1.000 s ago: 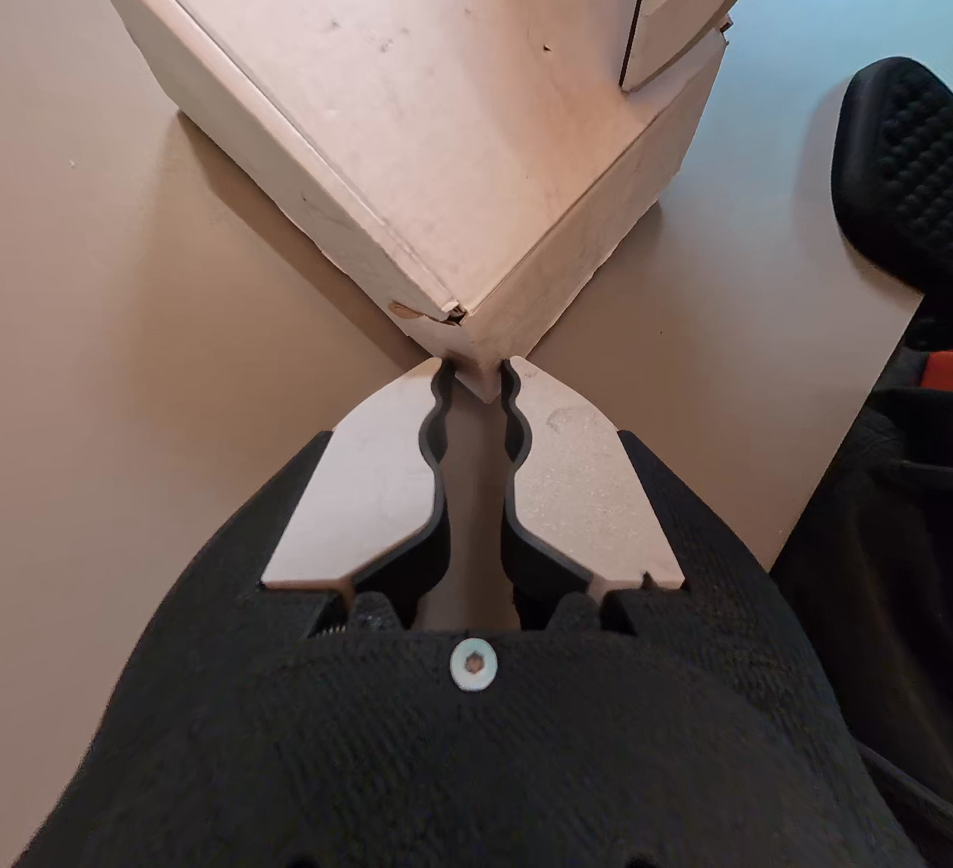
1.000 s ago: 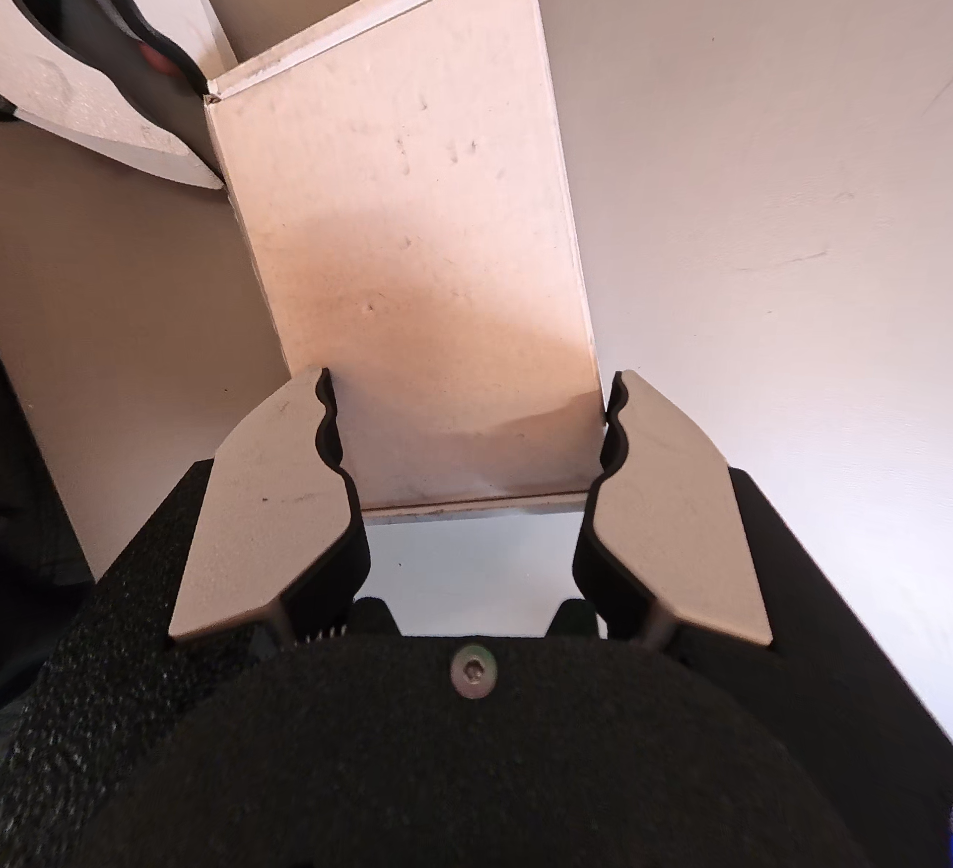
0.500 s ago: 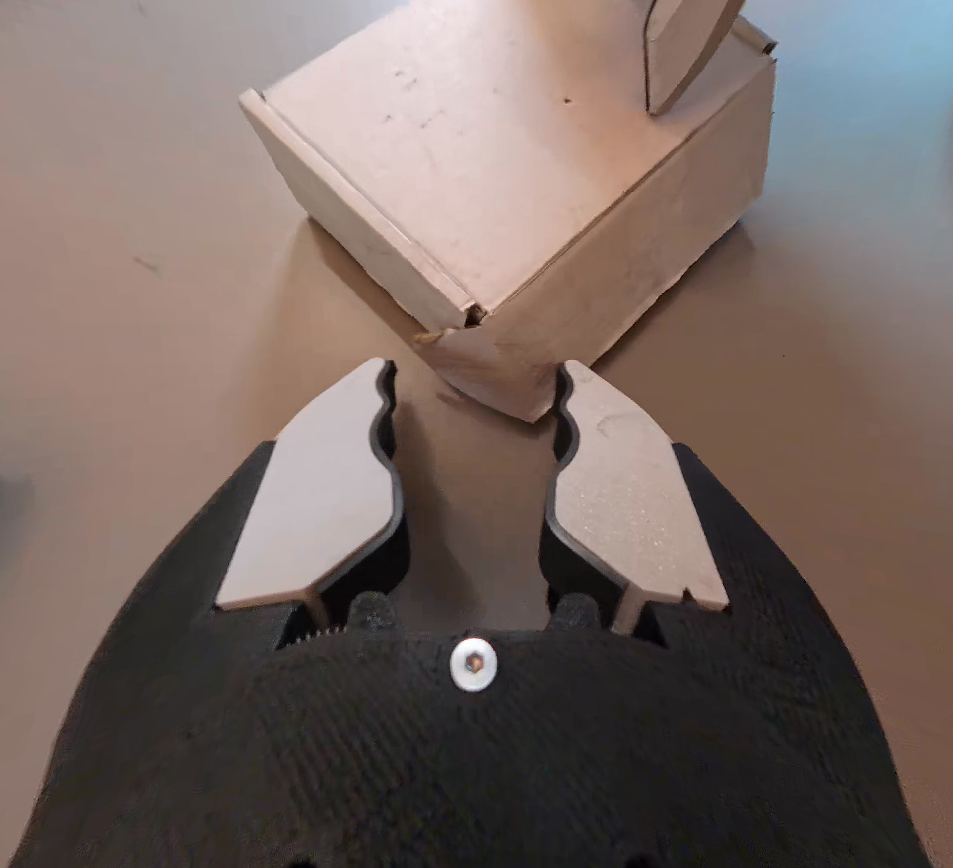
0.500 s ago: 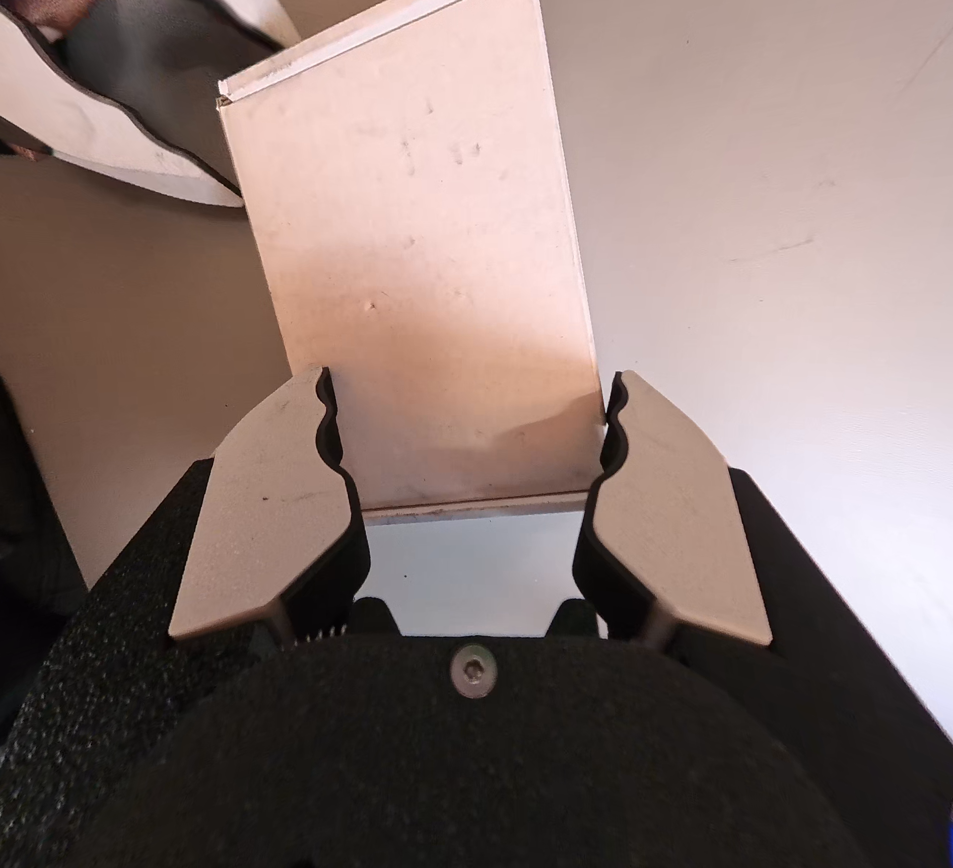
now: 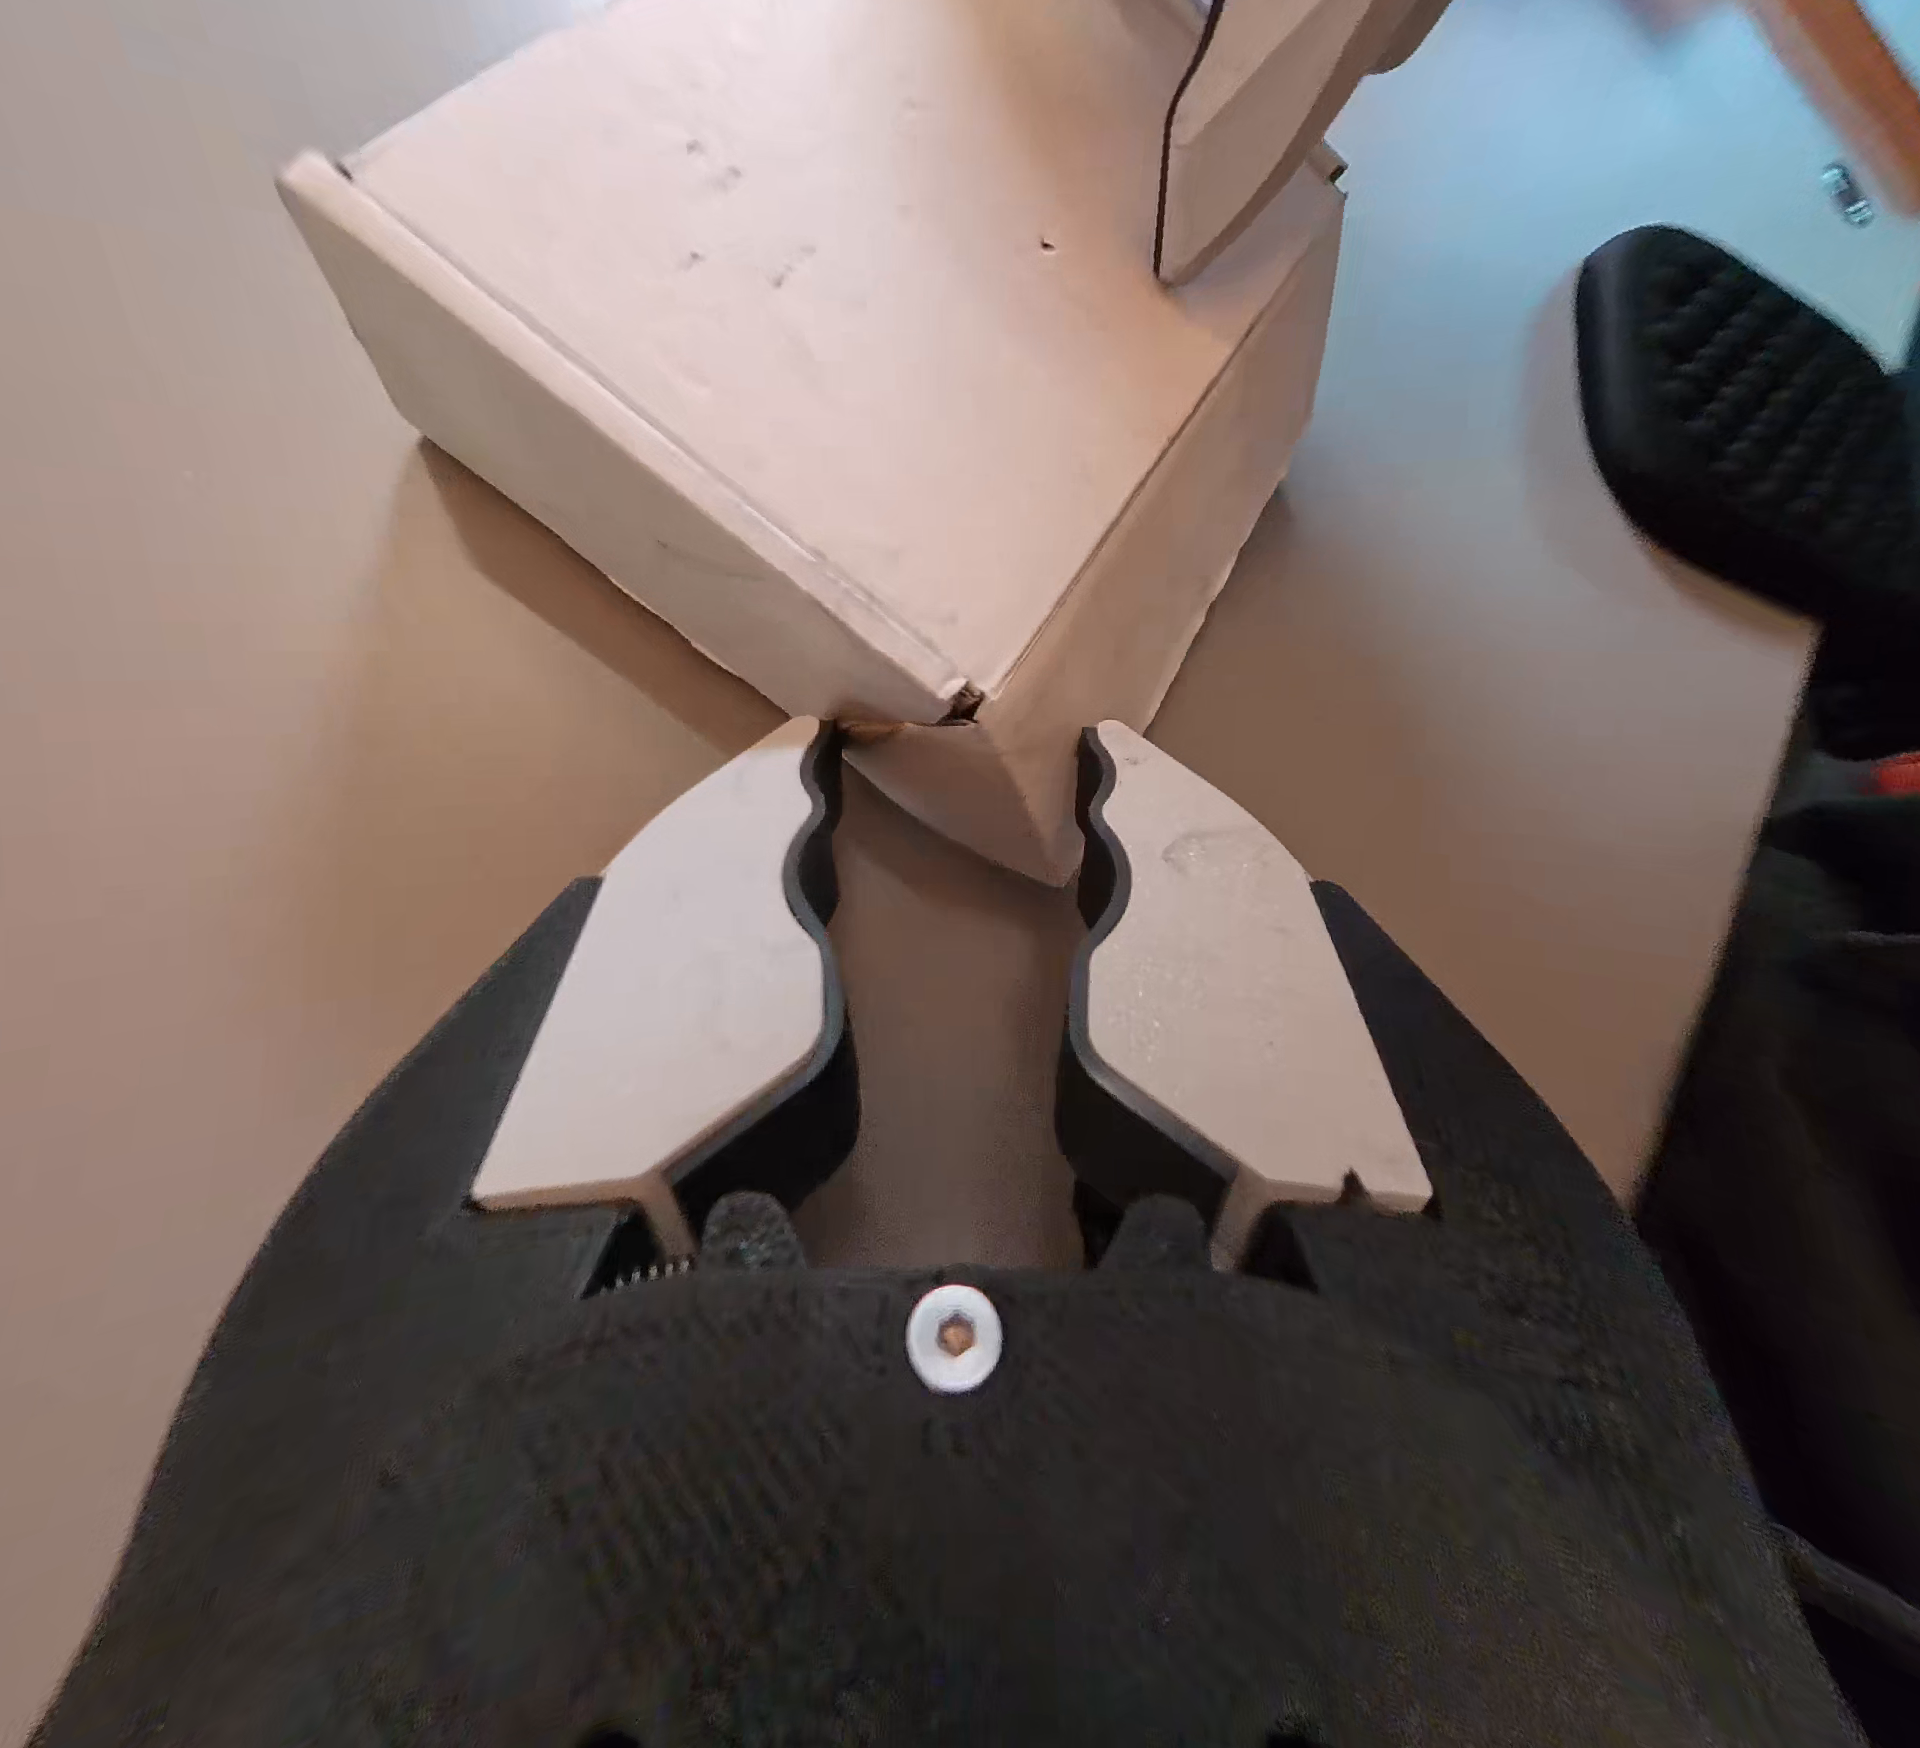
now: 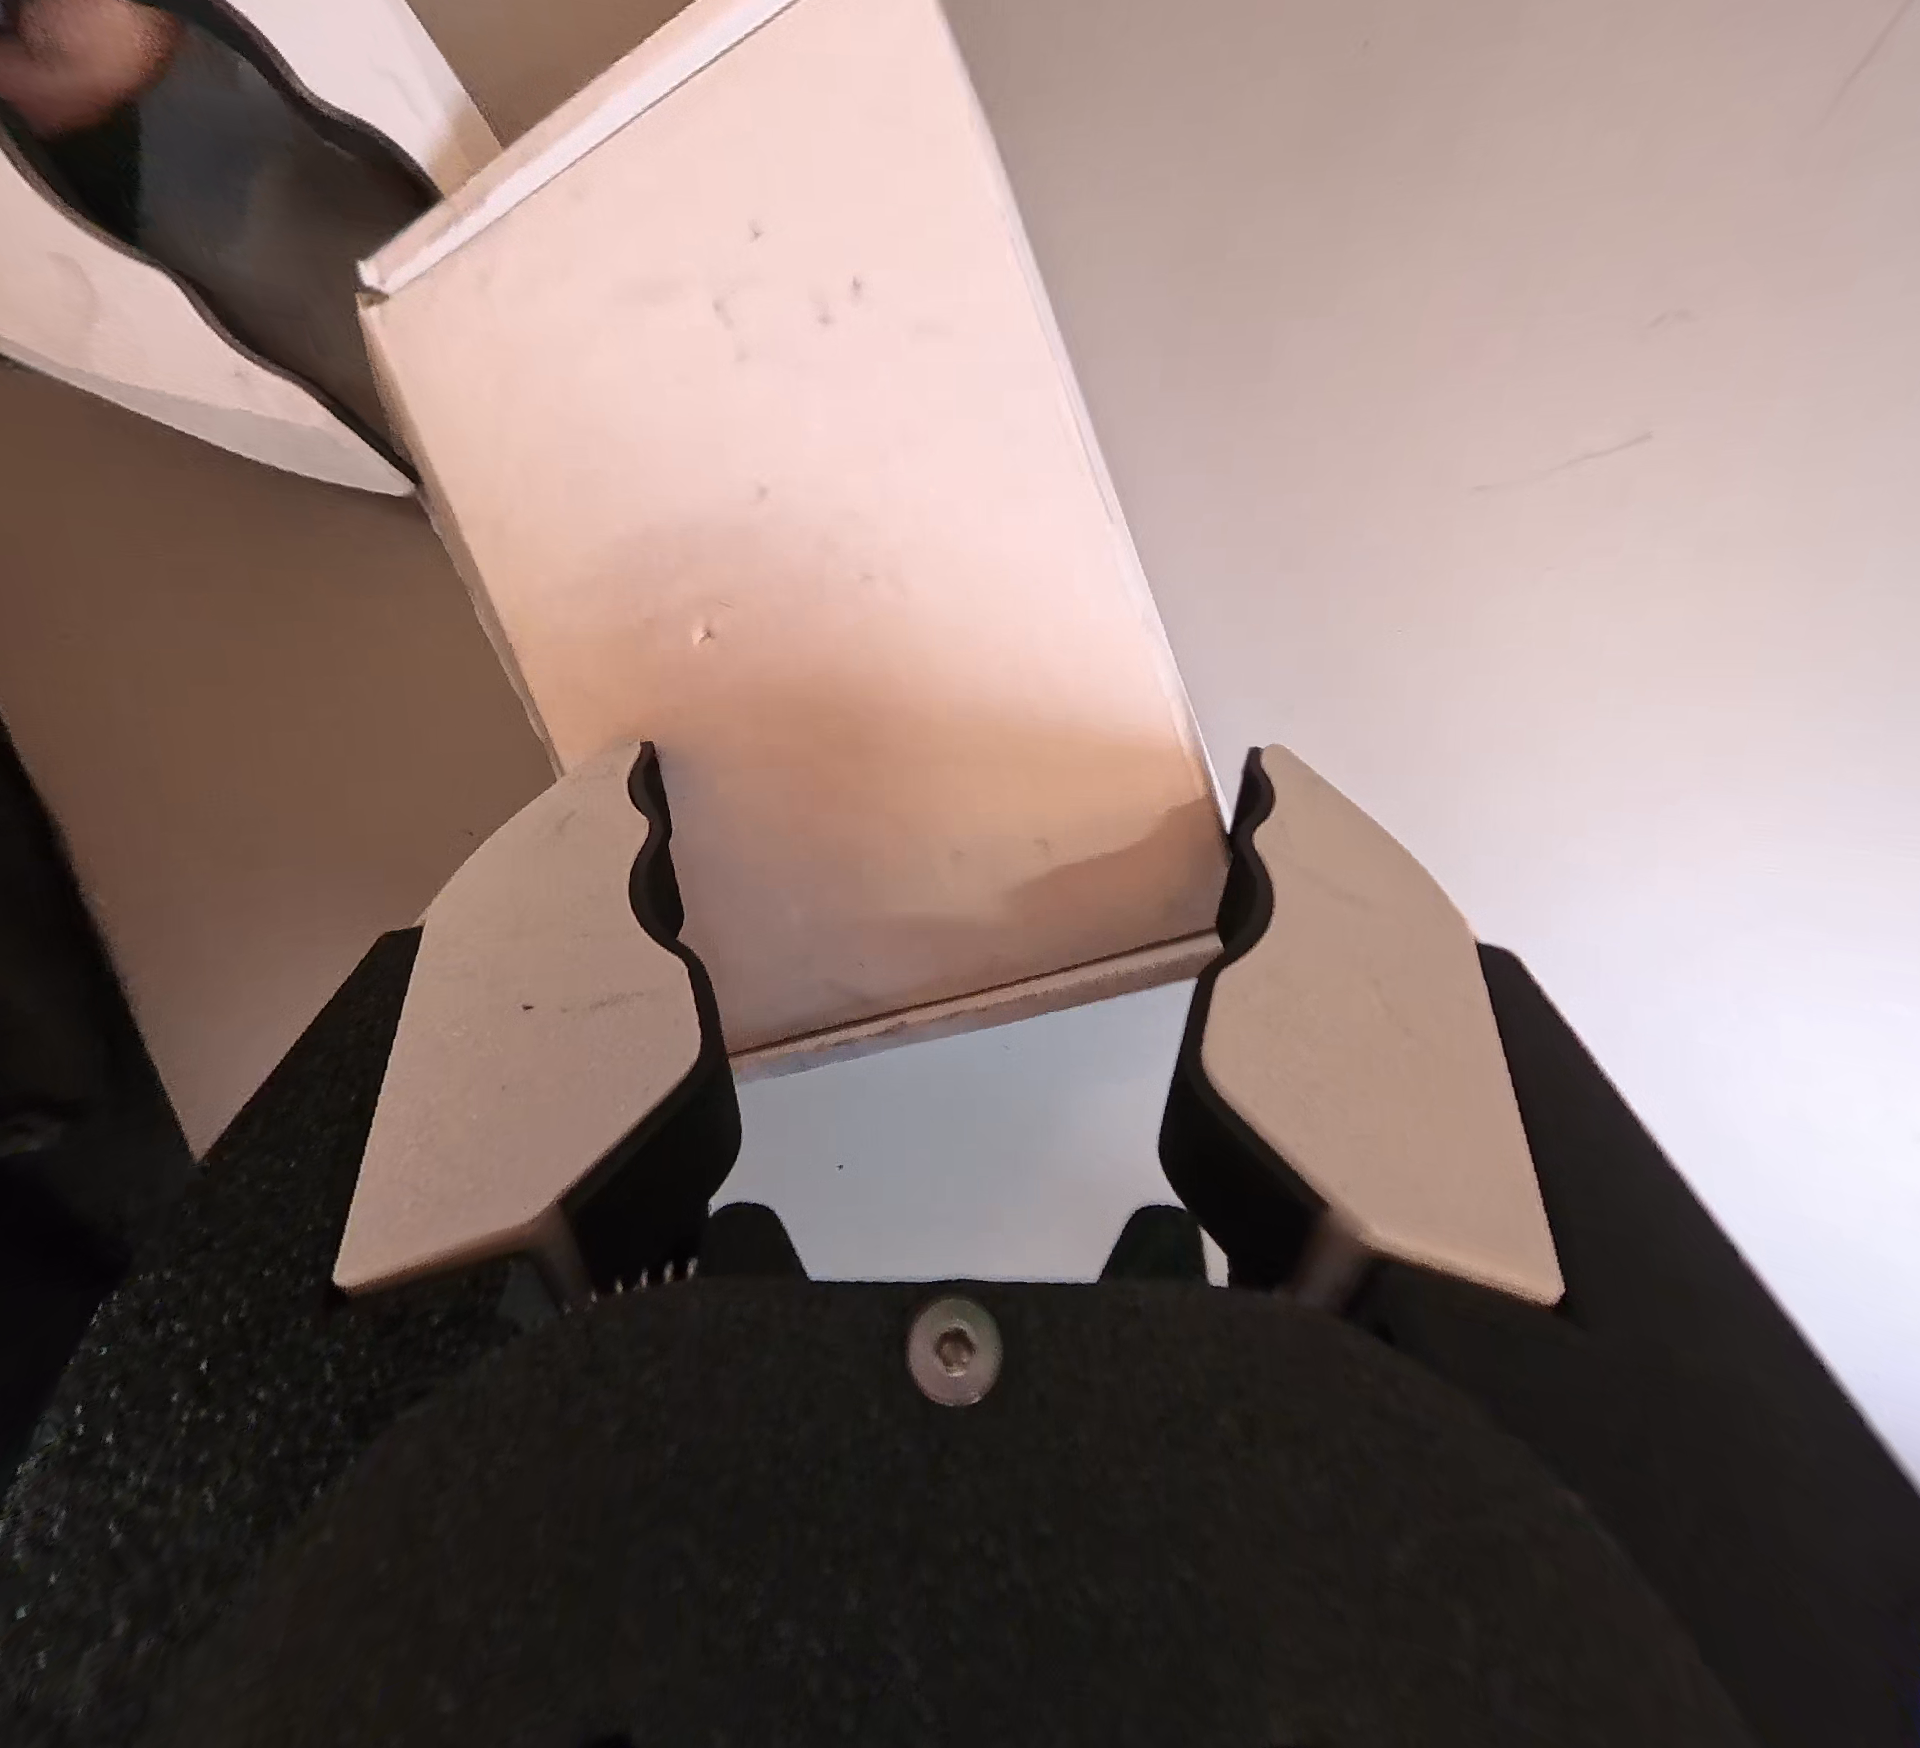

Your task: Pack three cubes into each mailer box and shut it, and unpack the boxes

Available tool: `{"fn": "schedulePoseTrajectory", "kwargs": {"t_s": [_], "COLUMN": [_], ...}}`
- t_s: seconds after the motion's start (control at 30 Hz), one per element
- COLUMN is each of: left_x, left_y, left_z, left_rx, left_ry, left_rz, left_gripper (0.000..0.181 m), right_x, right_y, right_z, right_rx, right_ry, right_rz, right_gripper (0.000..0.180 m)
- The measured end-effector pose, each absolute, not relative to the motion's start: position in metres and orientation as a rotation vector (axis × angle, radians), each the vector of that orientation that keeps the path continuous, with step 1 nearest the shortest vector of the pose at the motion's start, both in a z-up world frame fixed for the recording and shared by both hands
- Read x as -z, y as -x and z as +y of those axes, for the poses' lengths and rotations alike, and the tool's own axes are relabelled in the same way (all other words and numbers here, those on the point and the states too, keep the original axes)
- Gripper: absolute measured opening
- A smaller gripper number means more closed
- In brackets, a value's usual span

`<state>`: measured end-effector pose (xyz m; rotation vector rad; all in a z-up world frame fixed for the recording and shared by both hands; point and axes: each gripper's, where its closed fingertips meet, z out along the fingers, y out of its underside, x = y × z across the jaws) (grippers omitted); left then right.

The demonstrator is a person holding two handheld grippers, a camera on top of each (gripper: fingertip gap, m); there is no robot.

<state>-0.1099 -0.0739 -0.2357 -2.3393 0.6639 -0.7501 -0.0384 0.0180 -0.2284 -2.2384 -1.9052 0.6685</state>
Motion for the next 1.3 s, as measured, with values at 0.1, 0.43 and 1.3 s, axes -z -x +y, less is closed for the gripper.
{"fn": "schedulePoseTrajectory", "kwargs": {"t_s": [0.1, 0.43, 1.3], "left_x": [0.234, 0.223, 0.222], "left_y": [0.109, 0.101, 0.113], "left_z": [-0.078, -0.091, -0.082], "left_rx": [0.934, 1.531, 0.801], "left_ry": [2.425, 2.533, 2.287], "left_rz": [0.557, 0.227, 0.505], "left_gripper": [0.041, 0.038, 0.029], "right_x": [0.229, 0.228, 0.228], "right_y": [0.039, 0.037, 0.036], "right_z": [0.017, 0.016, 0.017], "right_rx": [-0.668, -0.676, -0.683], "right_ry": [2.233, 2.244, 2.237], "right_rz": [-1.907, -1.854, -1.821], "right_gripper": [0.103, 0.105, 0.104]}}
